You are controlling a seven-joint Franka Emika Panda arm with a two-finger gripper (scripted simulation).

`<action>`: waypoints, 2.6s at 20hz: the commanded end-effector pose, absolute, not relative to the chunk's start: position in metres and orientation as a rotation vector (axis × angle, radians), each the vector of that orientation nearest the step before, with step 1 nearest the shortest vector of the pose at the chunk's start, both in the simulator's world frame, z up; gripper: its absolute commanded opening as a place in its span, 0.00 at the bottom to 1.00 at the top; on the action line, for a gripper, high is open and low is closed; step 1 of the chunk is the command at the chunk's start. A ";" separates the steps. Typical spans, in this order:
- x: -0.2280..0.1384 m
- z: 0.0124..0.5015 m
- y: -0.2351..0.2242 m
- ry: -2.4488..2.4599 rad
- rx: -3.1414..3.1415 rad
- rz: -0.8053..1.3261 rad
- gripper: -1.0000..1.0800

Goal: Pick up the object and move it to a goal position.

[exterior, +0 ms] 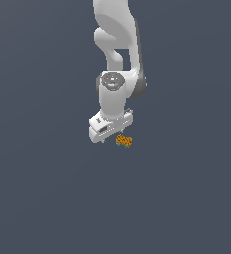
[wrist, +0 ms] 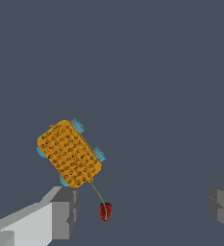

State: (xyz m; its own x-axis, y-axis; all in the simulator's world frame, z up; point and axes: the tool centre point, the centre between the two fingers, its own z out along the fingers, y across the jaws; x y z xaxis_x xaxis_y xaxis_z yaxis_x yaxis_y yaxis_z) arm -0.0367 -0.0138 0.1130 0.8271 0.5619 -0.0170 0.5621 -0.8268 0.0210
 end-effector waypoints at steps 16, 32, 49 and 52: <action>-0.073 0.073 0.013 1.663 2.658 -0.008 0.96; -0.082 0.063 0.019 1.817 2.563 -0.001 0.96; -0.082 0.015 0.020 1.824 2.557 -0.001 0.00; -0.082 0.015 0.020 1.824 2.557 -0.001 0.00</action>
